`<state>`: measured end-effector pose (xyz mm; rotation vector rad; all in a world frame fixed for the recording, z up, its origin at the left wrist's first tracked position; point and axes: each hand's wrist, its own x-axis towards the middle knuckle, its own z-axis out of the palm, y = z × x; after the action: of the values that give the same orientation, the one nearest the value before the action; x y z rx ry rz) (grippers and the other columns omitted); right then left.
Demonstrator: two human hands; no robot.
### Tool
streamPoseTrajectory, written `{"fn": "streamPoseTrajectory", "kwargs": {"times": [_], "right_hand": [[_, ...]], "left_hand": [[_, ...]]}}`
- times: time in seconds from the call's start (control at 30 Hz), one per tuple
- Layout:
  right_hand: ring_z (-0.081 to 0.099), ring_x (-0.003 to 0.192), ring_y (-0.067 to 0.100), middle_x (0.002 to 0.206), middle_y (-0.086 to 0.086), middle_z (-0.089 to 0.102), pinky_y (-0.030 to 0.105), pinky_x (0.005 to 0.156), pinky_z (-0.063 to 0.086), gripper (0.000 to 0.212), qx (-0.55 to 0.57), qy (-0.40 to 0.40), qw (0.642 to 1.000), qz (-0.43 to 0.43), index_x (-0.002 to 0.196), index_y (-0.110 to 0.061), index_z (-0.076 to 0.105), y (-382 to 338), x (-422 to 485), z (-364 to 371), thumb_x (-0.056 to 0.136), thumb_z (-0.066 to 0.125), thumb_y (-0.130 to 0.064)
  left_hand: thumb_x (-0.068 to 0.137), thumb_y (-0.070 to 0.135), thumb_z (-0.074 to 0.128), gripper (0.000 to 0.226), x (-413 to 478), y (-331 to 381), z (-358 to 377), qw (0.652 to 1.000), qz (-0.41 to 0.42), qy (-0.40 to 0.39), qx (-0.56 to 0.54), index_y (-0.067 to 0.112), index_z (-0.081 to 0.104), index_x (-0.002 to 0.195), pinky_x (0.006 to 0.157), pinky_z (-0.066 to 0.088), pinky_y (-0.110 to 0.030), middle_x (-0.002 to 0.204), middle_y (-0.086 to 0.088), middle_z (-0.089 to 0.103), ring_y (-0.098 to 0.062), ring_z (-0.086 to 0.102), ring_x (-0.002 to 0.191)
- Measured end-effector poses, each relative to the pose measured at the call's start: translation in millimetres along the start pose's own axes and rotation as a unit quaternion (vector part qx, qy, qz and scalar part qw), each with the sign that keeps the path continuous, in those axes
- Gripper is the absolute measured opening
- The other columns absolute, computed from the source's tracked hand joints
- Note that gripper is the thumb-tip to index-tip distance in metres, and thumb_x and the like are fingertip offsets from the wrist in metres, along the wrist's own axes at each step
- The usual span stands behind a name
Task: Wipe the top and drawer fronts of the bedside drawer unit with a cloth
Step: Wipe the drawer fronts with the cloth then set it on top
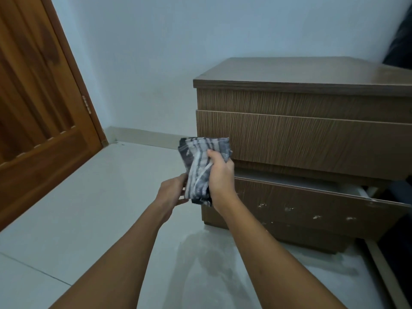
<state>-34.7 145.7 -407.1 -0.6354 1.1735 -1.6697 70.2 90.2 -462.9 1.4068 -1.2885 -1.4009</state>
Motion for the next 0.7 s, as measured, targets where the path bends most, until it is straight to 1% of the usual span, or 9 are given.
{"fn": "streamPoseTrajectory", "kwargs": {"times": [0.07, 0.13, 0.2, 0.3, 0.4, 0.47, 0.53, 0.6, 0.7], "right_hand": [[0.069, 0.095, 0.03, 0.103, 0.011, 0.069, 0.053, 0.092, 0.053, 0.017, 0.031, 0.028, 0.999, 0.017, 0.104, -0.021, 0.053, -8, 2, -13, 0.09, 0.06, -0.027], [0.069, 0.095, 0.031, 0.108, 0.013, 0.068, 0.054, 0.09, 0.054, 0.036, 0.051, 0.039, 0.998, 0.021, 0.12, -0.017, 0.047, -12, 2, -25, 0.089, 0.059, -0.03], [0.07, 0.094, 0.031, 0.109, 0.014, 0.068, 0.054, 0.089, 0.055, 0.039, 0.051, 0.044, 0.998, 0.017, 0.125, -0.016, 0.046, -14, -1, -36, 0.091, 0.059, -0.03], [0.068, 0.095, 0.027, 0.106, 0.009, 0.067, 0.05, 0.088, 0.055, 0.026, 0.034, 0.052, 0.998, 0.004, 0.116, -0.02, 0.047, -14, -6, -51, 0.094, 0.057, -0.029], [0.065, 0.09, 0.018, 0.1, 0.001, 0.064, 0.036, 0.075, 0.053, 0.007, -0.014, 0.058, 0.997, -0.039, 0.098, -0.026, 0.048, -11, -12, -63, 0.097, 0.055, -0.028], [0.066, 0.092, 0.018, 0.1, 0.002, 0.066, 0.038, 0.079, 0.055, 0.006, -0.052, 0.066, 0.995, -0.062, 0.1, -0.024, 0.053, -7, -16, -68, 0.097, 0.054, -0.029], [0.068, 0.094, 0.021, 0.101, 0.004, 0.07, 0.047, 0.087, 0.055, 0.015, -0.078, 0.077, 0.992, -0.065, 0.105, -0.02, 0.059, -3, -17, -72, 0.096, 0.055, -0.031], [0.069, 0.092, 0.022, 0.099, 0.004, 0.071, 0.048, 0.088, 0.055, 0.012, -0.089, 0.094, 0.99, -0.054, 0.1, -0.023, 0.06, -1, -16, -79, 0.094, 0.055, -0.032], [0.069, 0.09, 0.023, 0.098, 0.004, 0.07, 0.048, 0.087, 0.055, 0.013, -0.109, 0.122, 0.986, -0.039, 0.1, -0.024, 0.059, 2, -12, -91, 0.093, 0.054, -0.034]], "left_hand": [[0.095, 0.033, 0.06, 0.023, -5, -1, 5, 0.999, 0.029, 0.007, 0.021, 0.014, 0.073, 0.09, 0.08, 0.056, -0.036, 0.091, -0.004, 0.073, -0.017, 0.066, 0.082], [0.093, 0.033, 0.063, 0.02, -7, -5, 11, 0.998, 0.059, 0.019, 0.027, 0.016, 0.073, 0.089, 0.075, 0.054, -0.032, 0.092, -0.001, 0.073, -0.014, 0.067, 0.083], [0.092, 0.032, 0.064, 0.016, -7, -9, 15, 0.997, 0.067, 0.04, 0.02, 0.021, 0.072, 0.086, 0.072, 0.053, -0.031, 0.09, 0.003, 0.073, -0.012, 0.067, 0.085], [0.093, 0.03, 0.063, 0.014, -8, -11, 19, 0.996, 0.075, 0.053, 0.005, 0.02, 0.072, 0.09, 0.071, 0.053, -0.028, 0.092, 0.002, 0.072, -0.015, 0.068, 0.089], [0.094, 0.03, 0.062, 0.017, -6, -12, 24, 0.995, 0.078, 0.067, -0.007, 0.016, 0.071, 0.095, 0.077, 0.052, -0.029, 0.094, 0.001, 0.07, -0.017, 0.067, 0.089], [0.093, 0.031, 0.063, 0.018, -1, -11, 29, 0.994, 0.071, 0.081, -0.02, 0.015, 0.072, 0.094, 0.078, 0.052, -0.031, 0.092, 0.001, 0.071, -0.017, 0.067, 0.089], [0.091, 0.033, 0.065, 0.019, 4, -11, 34, 0.993, 0.061, 0.095, -0.031, 0.016, 0.073, 0.092, 0.077, 0.05, -0.031, 0.091, 0.001, 0.072, -0.02, 0.067, 0.09], [0.091, 0.035, 0.065, 0.018, 10, -10, 41, 0.992, 0.051, 0.112, -0.038, 0.018, 0.073, 0.091, 0.078, 0.051, -0.032, 0.095, 0.0, 0.072, -0.022, 0.067, 0.094], [0.093, 0.035, 0.062, 0.026, 14, -6, 54, 0.987, 0.04, 0.149, -0.042, 0.014, 0.073, 0.103, 0.082, 0.053, -0.035, 0.104, -0.003, 0.07, -0.02, 0.063, 0.094]]}}
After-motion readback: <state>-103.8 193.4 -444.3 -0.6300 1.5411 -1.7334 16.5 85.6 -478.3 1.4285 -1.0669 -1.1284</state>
